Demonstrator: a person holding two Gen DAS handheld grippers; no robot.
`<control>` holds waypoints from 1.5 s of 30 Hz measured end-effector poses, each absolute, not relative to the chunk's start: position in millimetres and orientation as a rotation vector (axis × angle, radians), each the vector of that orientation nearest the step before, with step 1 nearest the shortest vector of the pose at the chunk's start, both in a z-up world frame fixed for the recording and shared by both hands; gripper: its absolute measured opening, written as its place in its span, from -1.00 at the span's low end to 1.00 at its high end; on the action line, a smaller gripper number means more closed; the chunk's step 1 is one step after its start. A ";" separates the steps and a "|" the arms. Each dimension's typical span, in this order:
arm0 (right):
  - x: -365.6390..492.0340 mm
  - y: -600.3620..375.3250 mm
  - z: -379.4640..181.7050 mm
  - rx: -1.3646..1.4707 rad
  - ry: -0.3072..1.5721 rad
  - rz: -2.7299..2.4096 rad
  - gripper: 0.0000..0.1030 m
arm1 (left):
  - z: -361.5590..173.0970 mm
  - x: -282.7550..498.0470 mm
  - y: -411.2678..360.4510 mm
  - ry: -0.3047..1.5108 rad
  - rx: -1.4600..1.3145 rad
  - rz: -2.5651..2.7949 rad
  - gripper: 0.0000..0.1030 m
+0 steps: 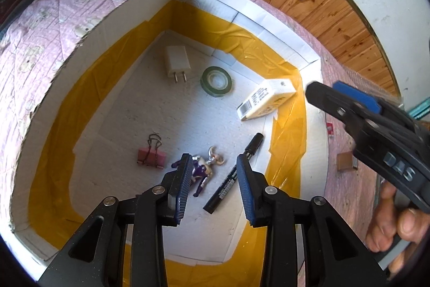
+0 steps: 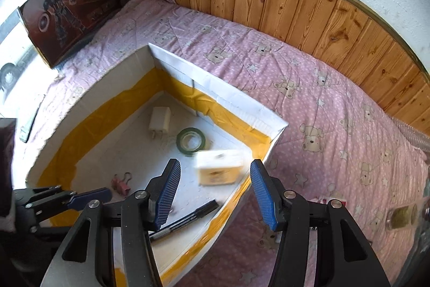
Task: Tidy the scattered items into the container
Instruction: 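Withdraw both open tools from the box toward the stapler and gold tin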
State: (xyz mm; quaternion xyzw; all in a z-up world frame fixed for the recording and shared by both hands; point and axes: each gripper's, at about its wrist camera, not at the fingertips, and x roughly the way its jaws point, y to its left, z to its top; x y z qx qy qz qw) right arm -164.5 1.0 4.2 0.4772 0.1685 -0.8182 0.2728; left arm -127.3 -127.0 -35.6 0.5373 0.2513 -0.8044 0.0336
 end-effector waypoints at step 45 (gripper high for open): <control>-179.3 319.1 -84.9 1.347 0.019 -2.650 0.55 | -82.4 -232.1 100.1 0.712 1.629 -2.753 0.03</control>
